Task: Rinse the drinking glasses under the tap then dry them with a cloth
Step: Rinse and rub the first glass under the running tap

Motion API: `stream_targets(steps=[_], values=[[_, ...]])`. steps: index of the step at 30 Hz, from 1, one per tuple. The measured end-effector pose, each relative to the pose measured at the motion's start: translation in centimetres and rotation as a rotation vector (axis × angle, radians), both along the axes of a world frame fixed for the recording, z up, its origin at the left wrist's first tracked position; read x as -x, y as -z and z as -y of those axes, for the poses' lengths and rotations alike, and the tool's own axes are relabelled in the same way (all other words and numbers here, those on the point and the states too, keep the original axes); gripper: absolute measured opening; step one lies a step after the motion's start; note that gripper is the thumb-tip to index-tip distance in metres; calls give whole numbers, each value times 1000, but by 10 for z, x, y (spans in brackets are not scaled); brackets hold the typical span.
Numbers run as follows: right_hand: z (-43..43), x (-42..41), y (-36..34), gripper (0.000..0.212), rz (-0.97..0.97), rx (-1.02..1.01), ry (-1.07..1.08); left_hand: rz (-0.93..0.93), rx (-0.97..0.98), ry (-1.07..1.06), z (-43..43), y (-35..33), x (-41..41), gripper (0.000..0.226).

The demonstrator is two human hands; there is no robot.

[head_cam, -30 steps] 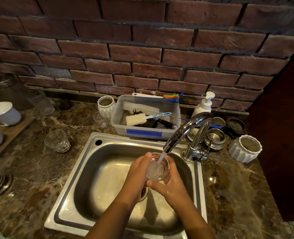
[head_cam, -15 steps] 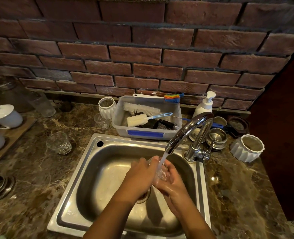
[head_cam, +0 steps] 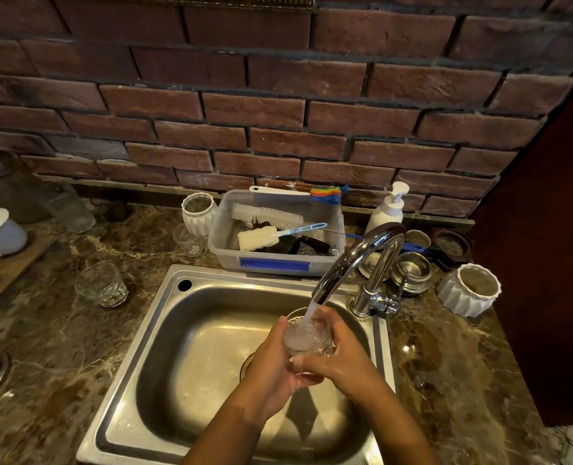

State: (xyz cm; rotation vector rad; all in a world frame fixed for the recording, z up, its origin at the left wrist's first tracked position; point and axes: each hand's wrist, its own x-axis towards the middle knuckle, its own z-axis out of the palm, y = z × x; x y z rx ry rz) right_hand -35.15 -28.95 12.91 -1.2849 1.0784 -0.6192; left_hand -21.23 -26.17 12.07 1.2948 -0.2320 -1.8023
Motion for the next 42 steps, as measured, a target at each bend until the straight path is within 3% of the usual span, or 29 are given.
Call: stream_targets(steps=[5,11,15,19,23,26,30,35,38,42], values=[[-7,-2,7,81,-12,111,23,-76,74,-125,0,-2,3,47],[-13,-3,20,81,97,115,111,389,273,-21,0,-8,-1,28],[-14,-9,31,79,250,-62,147,592,307,8,2,-15,-5,18],[-12,-9,42,99,637,-364,181,713,310,101,2,-25,-11,22],[-6,-9,44,106,709,-502,271,756,273,178,5,-24,-16,14],[2,-9,41,88,663,-530,284,723,234,196,4,-22,-14,24],[12,-11,30,39,530,-542,281,635,179,159,4,-16,-11,29],[21,-21,19,32,83,-400,211,431,84,94,2,-6,-7,33],[24,-29,5,59,-185,-252,112,253,69,24,-2,-4,-8,43],[24,-35,-9,58,-379,-134,122,-80,-27,-134,-3,-2,-5,47]])
